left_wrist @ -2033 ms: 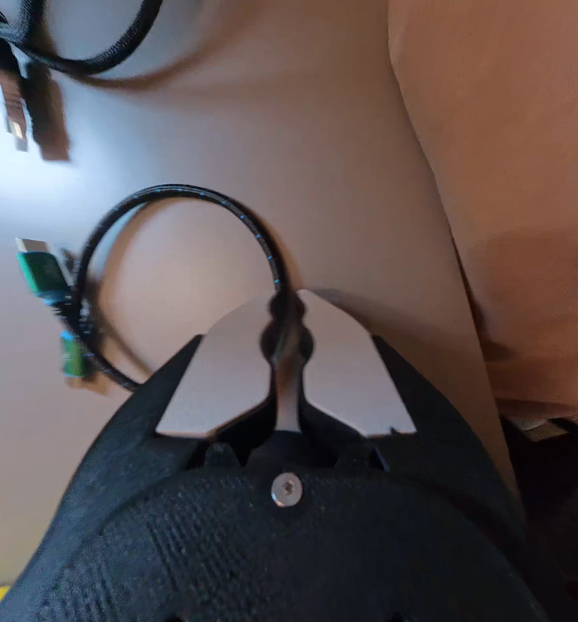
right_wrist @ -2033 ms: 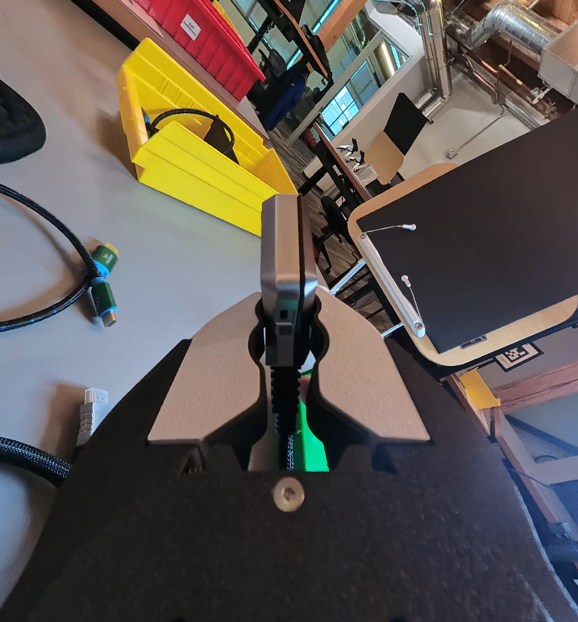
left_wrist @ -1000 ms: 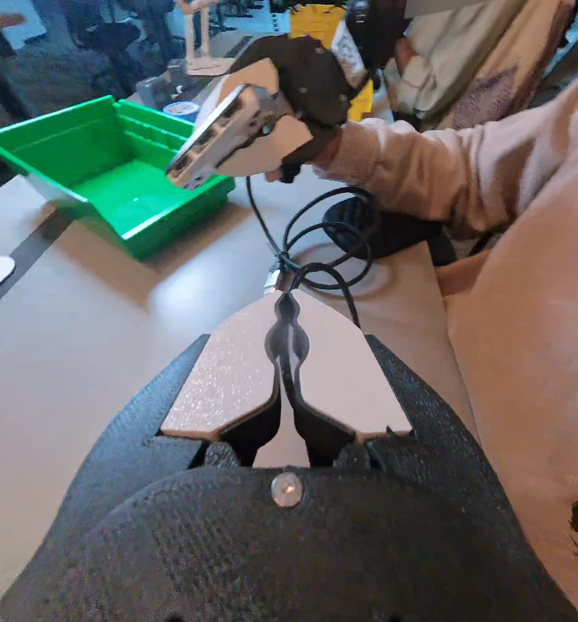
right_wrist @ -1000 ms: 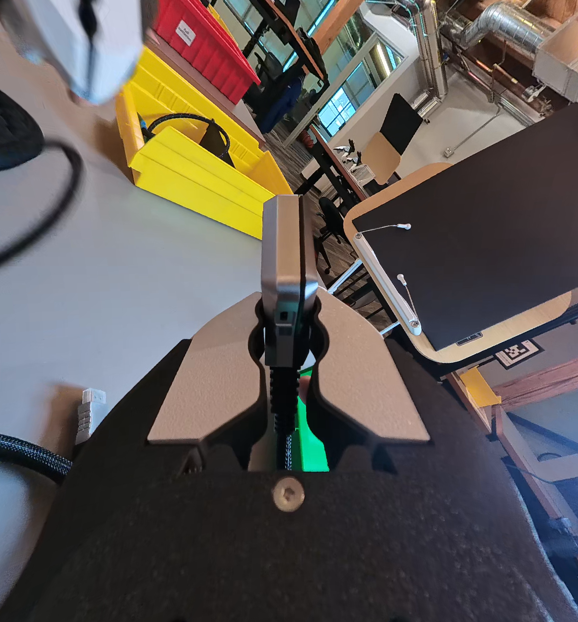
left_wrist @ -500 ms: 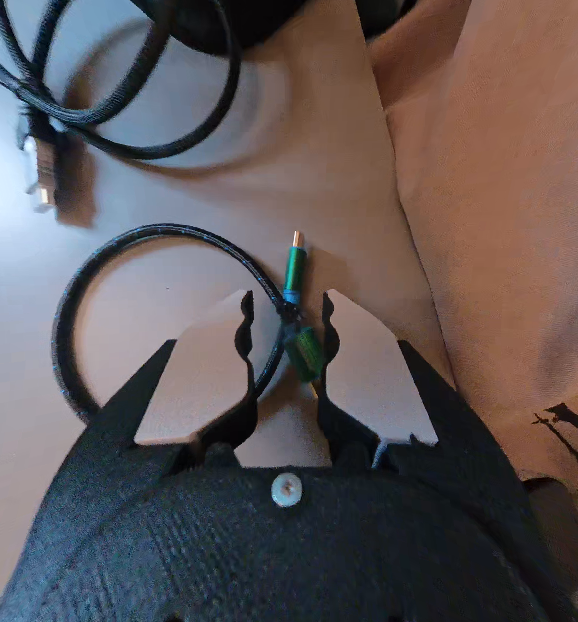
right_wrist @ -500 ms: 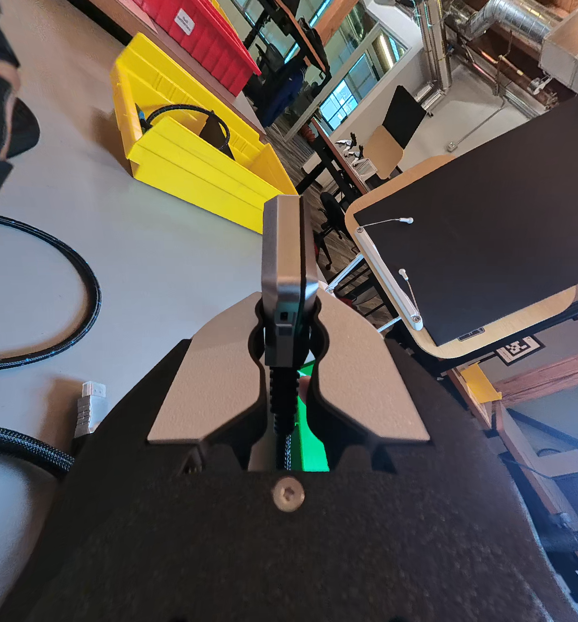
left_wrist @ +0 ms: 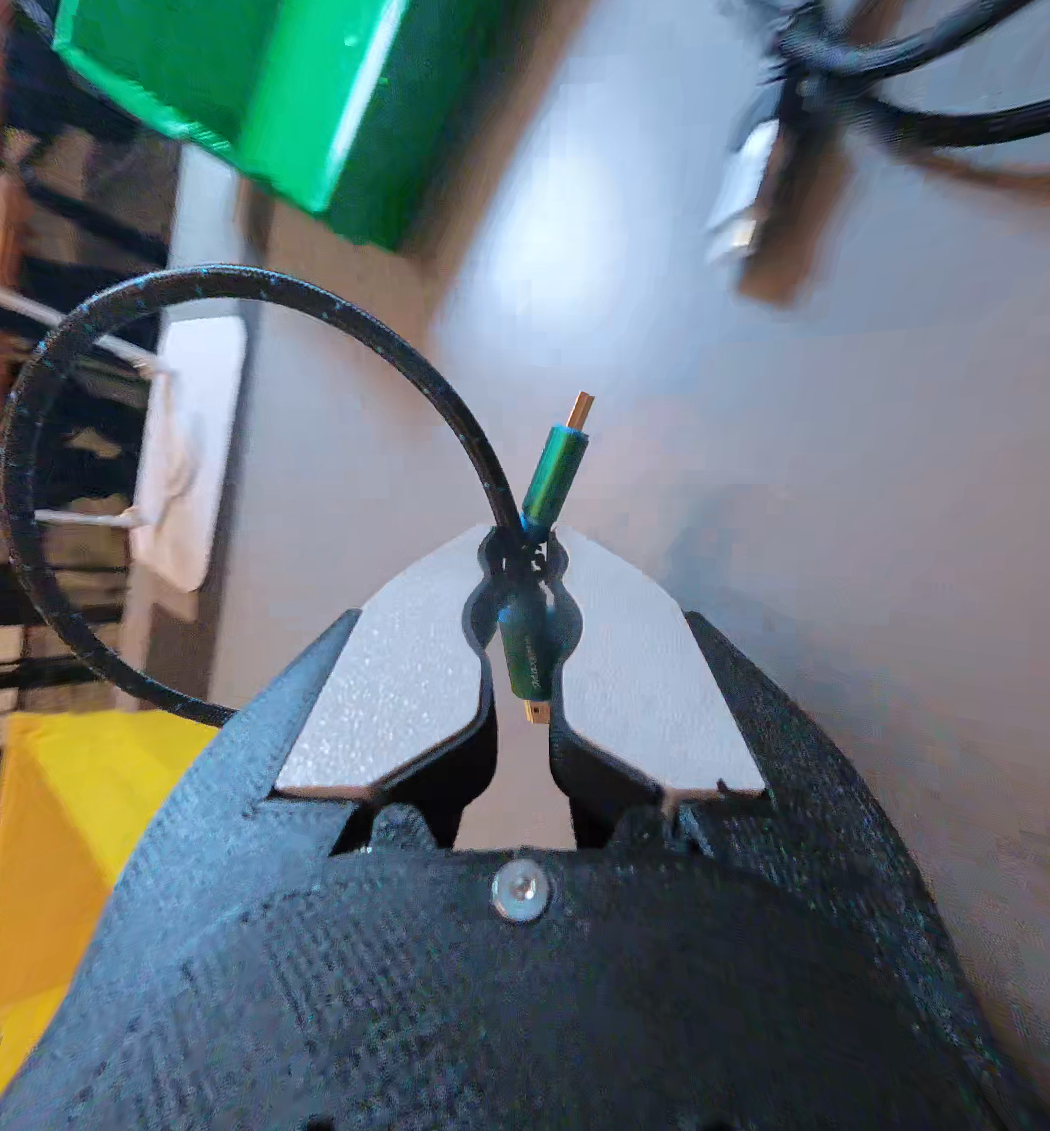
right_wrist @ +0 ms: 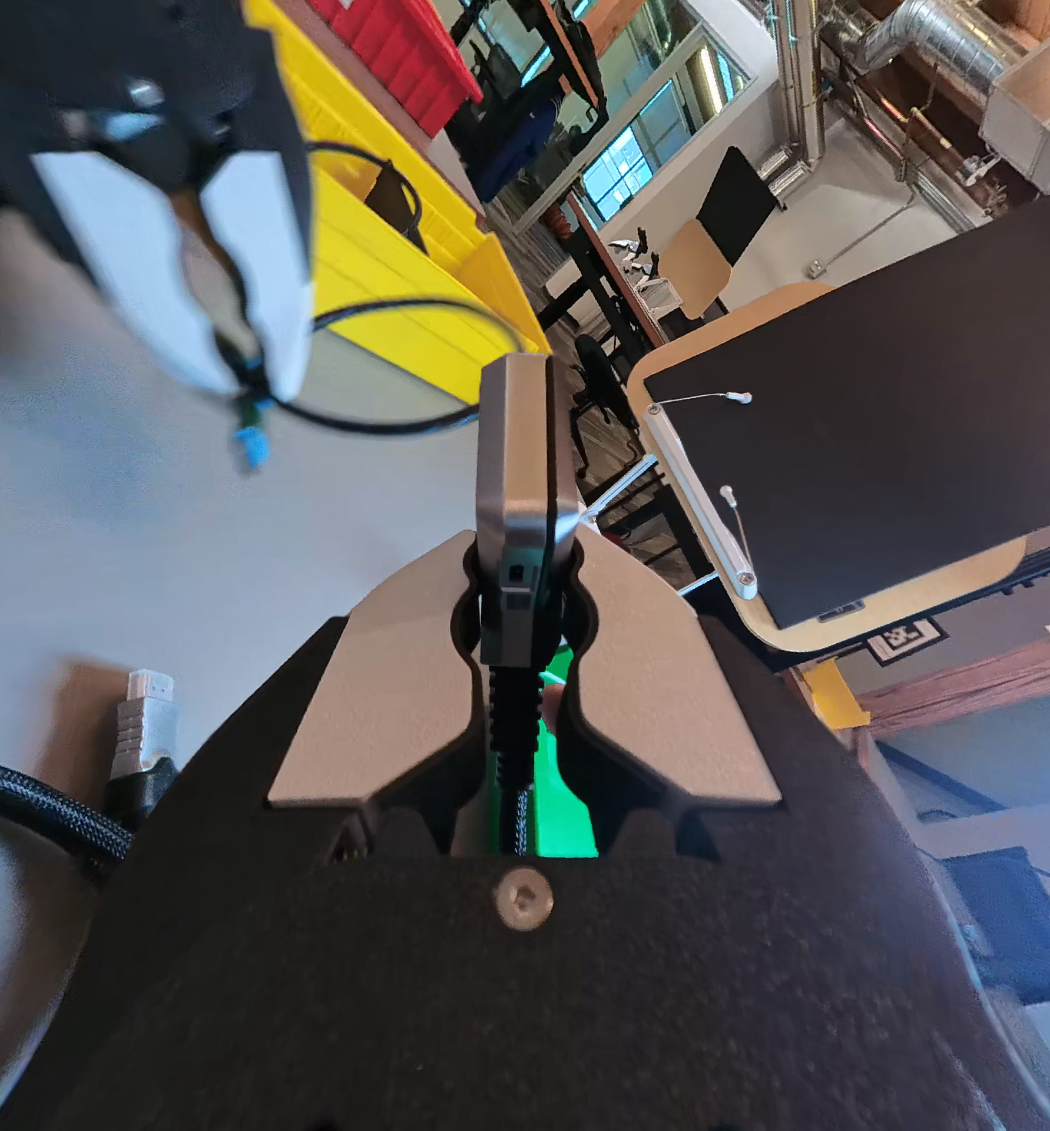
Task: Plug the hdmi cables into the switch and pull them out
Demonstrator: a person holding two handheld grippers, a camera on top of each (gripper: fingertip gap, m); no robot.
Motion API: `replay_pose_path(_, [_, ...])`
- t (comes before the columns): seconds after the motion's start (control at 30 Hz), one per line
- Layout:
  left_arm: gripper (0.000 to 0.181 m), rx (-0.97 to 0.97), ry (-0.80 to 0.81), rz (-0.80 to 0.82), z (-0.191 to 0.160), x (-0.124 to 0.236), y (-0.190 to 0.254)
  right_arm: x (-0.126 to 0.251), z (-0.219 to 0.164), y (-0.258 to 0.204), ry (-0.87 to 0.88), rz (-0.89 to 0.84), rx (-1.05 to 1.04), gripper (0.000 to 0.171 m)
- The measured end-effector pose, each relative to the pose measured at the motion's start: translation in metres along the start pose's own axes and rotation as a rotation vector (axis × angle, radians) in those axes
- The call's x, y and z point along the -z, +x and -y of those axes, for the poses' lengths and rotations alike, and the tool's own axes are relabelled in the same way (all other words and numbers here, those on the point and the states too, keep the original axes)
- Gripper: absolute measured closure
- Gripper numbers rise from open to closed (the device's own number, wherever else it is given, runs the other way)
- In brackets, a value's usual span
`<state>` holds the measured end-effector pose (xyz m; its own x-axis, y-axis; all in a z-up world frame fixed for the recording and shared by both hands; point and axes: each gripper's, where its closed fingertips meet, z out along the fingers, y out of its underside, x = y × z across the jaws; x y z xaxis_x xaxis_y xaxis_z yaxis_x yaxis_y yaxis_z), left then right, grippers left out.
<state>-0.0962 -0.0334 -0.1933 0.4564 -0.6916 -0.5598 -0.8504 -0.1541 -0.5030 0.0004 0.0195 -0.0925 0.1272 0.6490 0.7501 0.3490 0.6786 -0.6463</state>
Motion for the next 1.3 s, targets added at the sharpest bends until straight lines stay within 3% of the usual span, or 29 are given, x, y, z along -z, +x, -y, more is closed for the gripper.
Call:
replay_pose_path(0.07, [0.167, 0.027, -0.025, 0.14, -0.005, 0.001, -0.041, -0.004, -0.005, -0.005, -0.032, -0.002, 0.046, 0.148])
replay_pose_path(0.17, [0.167, 0.027, -0.045, 0.248, -0.002, 0.0, -0.066, -0.012, -0.013, -0.014, -0.07, -0.006, 0.11, 0.149])
replay_pose_path(0.3, [0.167, 0.022, -0.009, 0.249, 0.011, -0.006, -0.051, -0.024, -0.025, -0.032, -0.109, 0.023, 0.205, 0.149])
replay_pose_path(0.63, [0.167, 0.083, -0.052, 0.164, -0.006, -0.011, -0.03, -0.048, -0.023, -0.079, -0.162, 0.162, 0.334, 0.148])
replay_pose_path(0.87, [0.167, 0.095, -0.084, 0.137, -0.009, -0.012, -0.026, -0.051, -0.019, -0.085, -0.165, 0.208, 0.235, 0.149])
replay_pose_path(1.07, [0.167, 0.055, -0.116, 0.078, -0.007, -0.014, -0.014, -0.046, -0.026, -0.096, -0.24, 0.428, -0.003, 0.149])
replay_pose_path(1.3, [0.167, 0.178, -0.099, -0.105, -0.007, -0.015, 0.006, -0.039, -0.027, -0.106, -0.291, 0.591, -0.208, 0.149])
